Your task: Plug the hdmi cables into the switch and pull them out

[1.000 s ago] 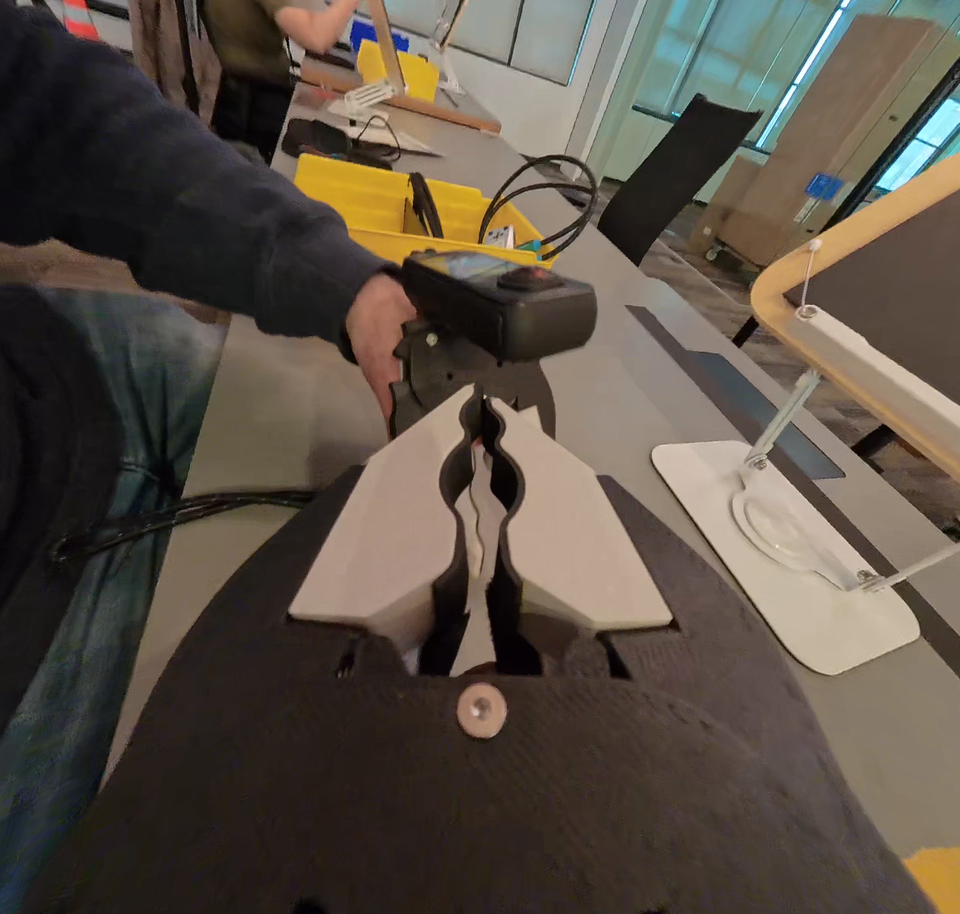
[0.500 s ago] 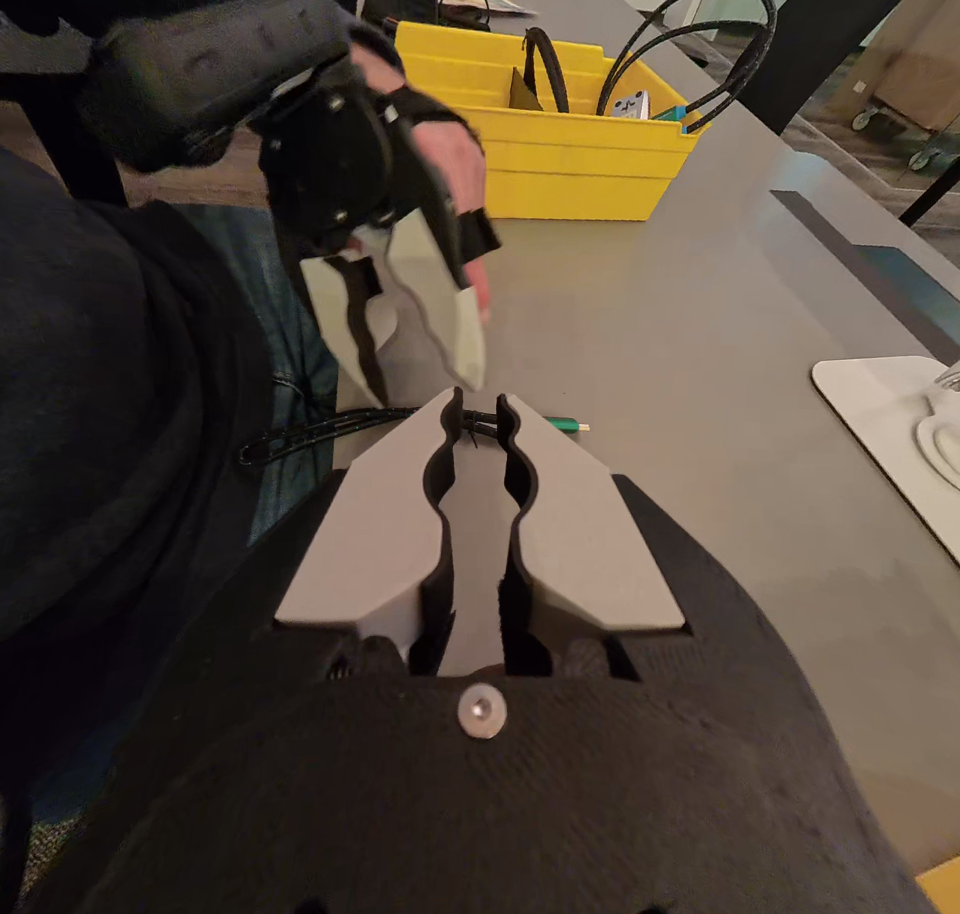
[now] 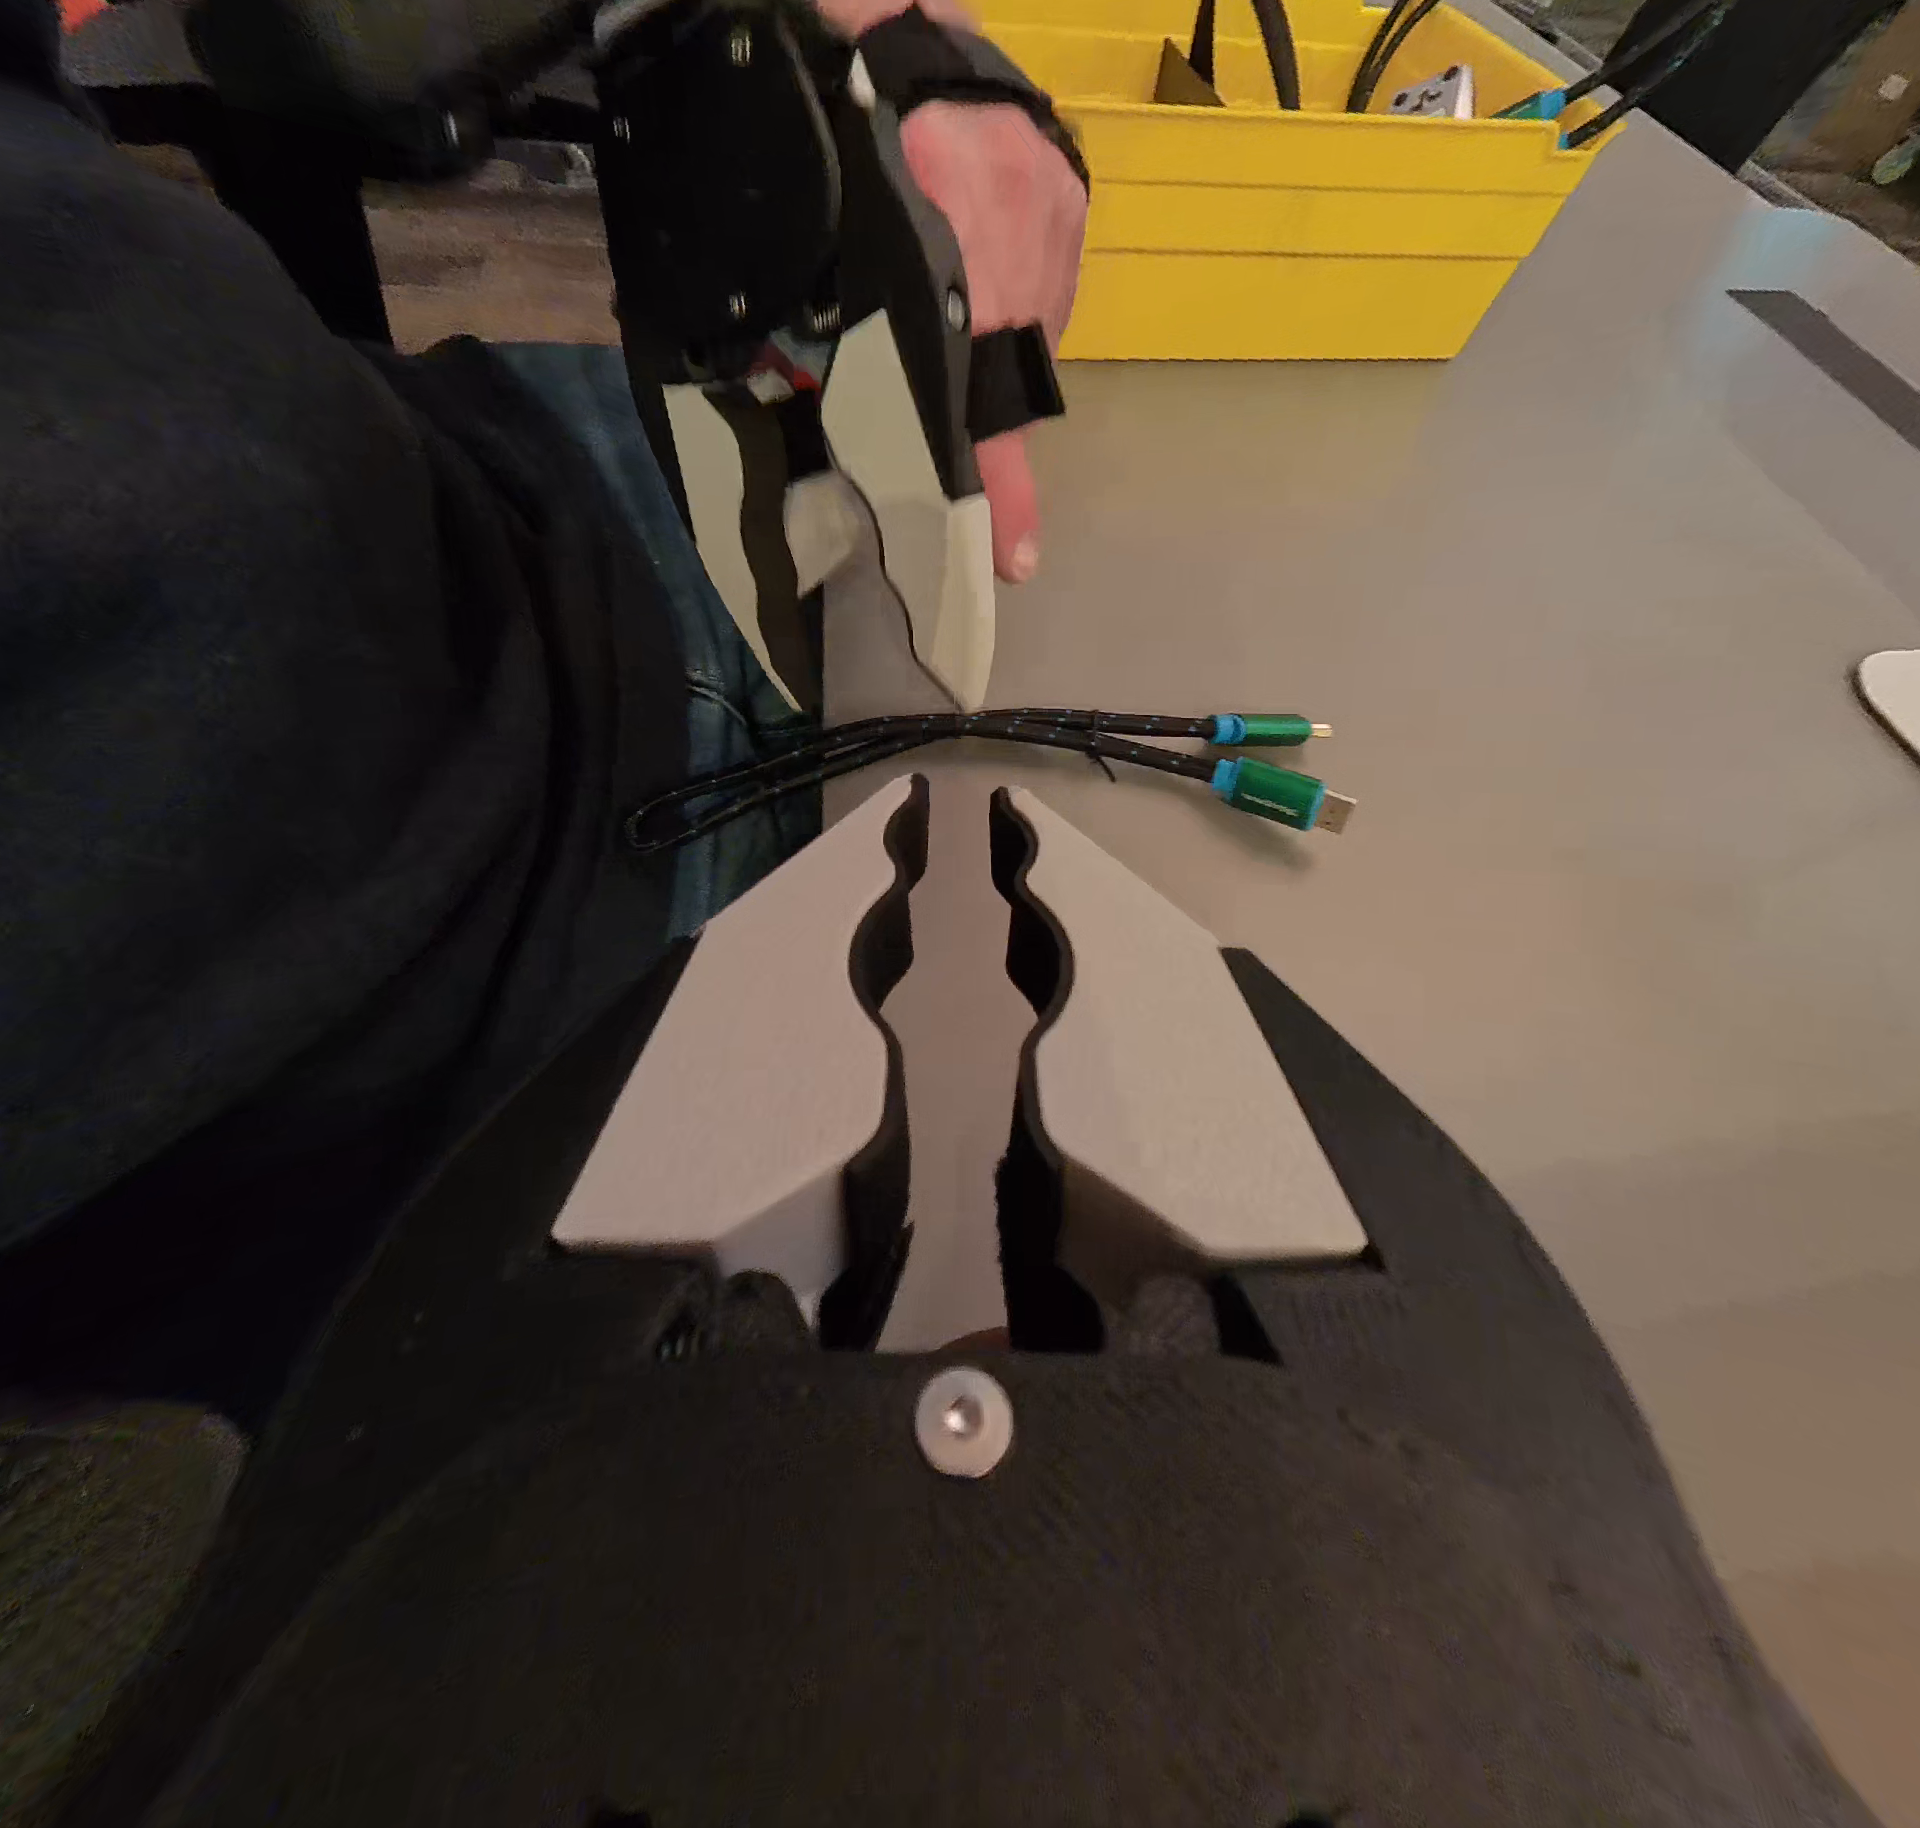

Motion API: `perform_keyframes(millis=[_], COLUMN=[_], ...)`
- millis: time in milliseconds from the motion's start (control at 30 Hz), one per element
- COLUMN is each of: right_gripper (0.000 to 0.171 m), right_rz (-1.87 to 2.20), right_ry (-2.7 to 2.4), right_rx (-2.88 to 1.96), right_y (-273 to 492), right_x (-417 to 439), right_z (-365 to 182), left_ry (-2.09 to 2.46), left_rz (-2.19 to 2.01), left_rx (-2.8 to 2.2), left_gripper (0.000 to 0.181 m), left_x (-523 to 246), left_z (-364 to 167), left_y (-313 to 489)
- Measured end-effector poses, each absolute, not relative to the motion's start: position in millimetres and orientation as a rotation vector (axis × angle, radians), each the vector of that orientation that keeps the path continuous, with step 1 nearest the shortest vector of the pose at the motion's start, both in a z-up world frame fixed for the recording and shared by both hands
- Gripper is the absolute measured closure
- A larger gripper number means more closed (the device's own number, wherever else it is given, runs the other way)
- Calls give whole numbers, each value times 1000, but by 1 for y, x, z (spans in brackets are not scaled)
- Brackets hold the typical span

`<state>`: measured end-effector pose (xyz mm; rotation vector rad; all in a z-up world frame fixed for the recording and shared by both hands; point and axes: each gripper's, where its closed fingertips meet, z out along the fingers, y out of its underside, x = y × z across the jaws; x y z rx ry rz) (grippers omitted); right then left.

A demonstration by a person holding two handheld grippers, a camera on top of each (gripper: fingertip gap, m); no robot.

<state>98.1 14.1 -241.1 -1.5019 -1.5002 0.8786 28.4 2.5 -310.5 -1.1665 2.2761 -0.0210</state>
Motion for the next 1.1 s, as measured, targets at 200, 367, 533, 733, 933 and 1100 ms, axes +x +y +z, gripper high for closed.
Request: perform_keyframes(millis=[200,367,533,733,933,1100], right_gripper=[163,164,164,134,121,111], right_rz=[882,885,871,936,931,1053], right_ry=[-1479,-1444,-1402,-1156,-855,-1082], right_rx=[-1487,-1467,-1441,-1397,-1370,-1538], right_y=[10,11,10,29,75,81], right_x=[97,103,106,115,131,73], right_z=[-237,-225,-208,-166,-129,-179], left_ry=[2311,2159,1856,1443,975,752], left_rz=[48,-106,-302,-569,-965,-1274], left_rx=[-1096,-1194,-1391,-1514,-1533,-1417], left_gripper=[146,168,175,176,176,176], left_x=[39,44,54,78,88,91], left_z=[-341,-321,-276,-213,-156,-116], left_y=[-5,-7,21,59,90,94])
